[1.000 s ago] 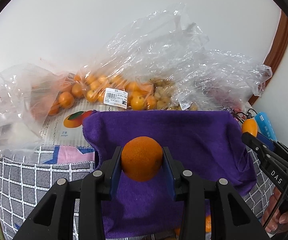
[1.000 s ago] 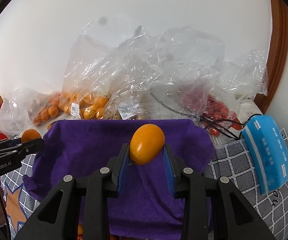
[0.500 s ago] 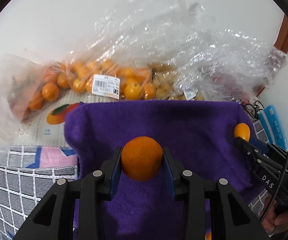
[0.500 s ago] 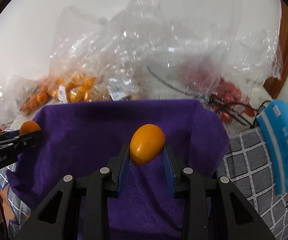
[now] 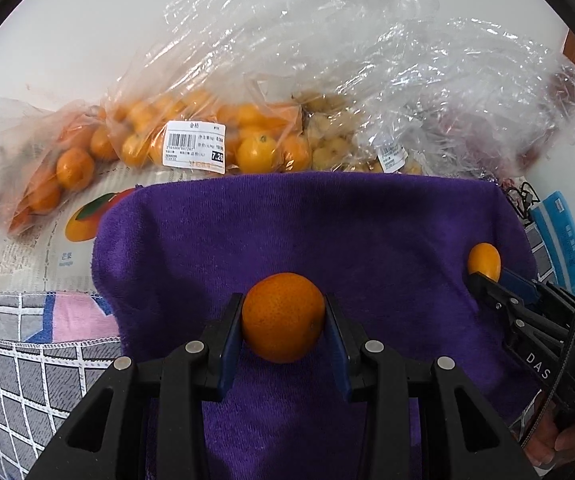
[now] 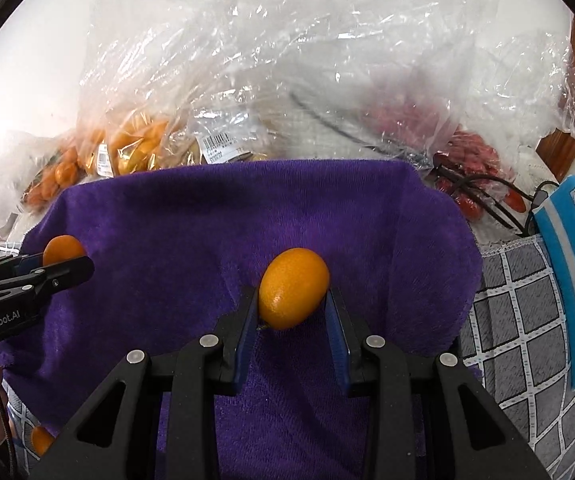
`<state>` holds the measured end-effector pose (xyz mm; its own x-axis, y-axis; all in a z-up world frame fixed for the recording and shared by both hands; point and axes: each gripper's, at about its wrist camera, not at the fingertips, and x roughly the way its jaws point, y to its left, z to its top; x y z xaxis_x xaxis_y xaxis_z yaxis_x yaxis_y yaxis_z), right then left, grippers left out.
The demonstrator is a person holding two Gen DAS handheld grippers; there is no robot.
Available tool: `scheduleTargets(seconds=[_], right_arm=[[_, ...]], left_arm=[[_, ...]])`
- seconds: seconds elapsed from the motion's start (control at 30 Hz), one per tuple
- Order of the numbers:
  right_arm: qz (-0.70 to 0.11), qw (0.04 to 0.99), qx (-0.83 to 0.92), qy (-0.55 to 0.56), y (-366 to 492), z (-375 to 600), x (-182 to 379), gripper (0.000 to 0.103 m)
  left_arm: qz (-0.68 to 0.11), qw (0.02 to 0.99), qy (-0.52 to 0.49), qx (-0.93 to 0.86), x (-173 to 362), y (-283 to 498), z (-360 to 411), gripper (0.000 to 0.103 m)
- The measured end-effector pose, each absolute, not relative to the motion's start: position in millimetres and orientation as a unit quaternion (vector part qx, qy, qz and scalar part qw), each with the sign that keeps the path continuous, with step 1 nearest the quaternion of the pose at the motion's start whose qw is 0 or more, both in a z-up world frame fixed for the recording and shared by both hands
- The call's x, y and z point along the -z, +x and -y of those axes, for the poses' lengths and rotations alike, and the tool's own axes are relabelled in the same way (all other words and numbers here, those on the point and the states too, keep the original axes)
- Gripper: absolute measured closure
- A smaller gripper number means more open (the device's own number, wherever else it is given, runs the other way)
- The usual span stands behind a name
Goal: Organize fruits
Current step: 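Lower and open the left gripper on the towel while the right gripper releases its yellow fruit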
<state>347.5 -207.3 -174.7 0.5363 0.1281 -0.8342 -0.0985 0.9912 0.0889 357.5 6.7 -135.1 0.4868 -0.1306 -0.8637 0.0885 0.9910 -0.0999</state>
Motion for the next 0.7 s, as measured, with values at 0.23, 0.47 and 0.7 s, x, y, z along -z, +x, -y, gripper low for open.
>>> scheduleTargets(seconds=[0.23,0.47,0.7], right_arm=[[-0.477,0.876,-0.064,0.01,348,205,174,0.069],[-0.479,0.875,-0.067,0.009,348,204,173,0.069],[-0.465,0.883,-0.067,0.016,343,205,156,0.039]], left_arm=[[-0.51,0.858,-0.026,0.064,144,364,-7,0.067],[-0.513,0.856,-0.027,0.063,149,370,-6,0.067],[-0.512,0.856,-0.024,0.066,143,367,-4,0.053]])
